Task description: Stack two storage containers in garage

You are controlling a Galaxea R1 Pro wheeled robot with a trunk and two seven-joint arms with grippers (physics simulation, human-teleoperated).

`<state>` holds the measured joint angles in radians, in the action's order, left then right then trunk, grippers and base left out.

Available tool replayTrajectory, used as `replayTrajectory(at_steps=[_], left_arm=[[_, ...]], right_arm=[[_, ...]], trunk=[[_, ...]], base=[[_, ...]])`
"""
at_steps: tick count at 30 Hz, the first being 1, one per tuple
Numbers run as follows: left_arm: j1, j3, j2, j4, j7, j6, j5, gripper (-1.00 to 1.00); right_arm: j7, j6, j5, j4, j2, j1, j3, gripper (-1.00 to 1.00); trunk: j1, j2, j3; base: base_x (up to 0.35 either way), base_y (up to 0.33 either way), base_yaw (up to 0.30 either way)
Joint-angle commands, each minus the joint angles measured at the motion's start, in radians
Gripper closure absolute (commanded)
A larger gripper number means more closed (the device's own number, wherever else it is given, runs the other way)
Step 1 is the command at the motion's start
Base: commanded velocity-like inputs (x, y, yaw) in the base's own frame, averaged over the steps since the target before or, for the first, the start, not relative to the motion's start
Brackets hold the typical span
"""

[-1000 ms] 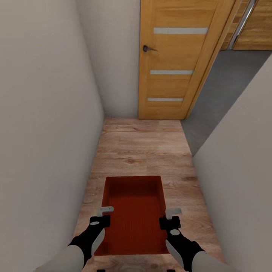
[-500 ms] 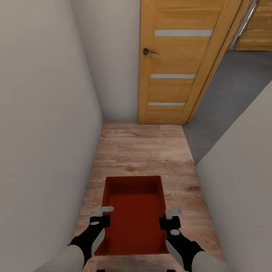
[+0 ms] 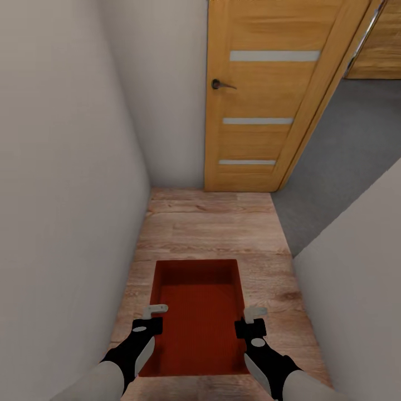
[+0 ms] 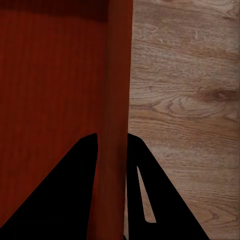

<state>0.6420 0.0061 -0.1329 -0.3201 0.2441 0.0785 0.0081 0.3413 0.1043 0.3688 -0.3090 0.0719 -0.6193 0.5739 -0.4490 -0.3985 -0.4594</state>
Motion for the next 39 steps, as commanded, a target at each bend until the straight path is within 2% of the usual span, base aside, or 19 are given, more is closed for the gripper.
replayTrajectory(at_steps=[1,26,39], left_arm=[[-0.001,-0.008,0.001,-0.002,0.009,0.007,-0.005,1.00],[-0.001,-0.008,0.001,-0.002,0.009,0.007,-0.006,1.00],[-0.001,-0.008,0.001,-0.002,0.009,0.007,-0.006,1.00]], right_arm=[[0.012,0.008,0.007,0.001,-0.003,-0.002,-0.031,1.00],[0.012,0.008,0.007,0.001,-0.004,-0.002,-0.031,1.00],[0.012,0.008,0.007,0.001,-0.003,-0.001,-0.031,1.00]], trunk=[[-0.001,-0.001,-0.001],[-0.001,-0.001,0.008],[-0.001,-0.001,0.008]], base=[[0.326,0.000,0.000],[0.326,0.000,-0.004],[0.326,0.000,-0.242]])
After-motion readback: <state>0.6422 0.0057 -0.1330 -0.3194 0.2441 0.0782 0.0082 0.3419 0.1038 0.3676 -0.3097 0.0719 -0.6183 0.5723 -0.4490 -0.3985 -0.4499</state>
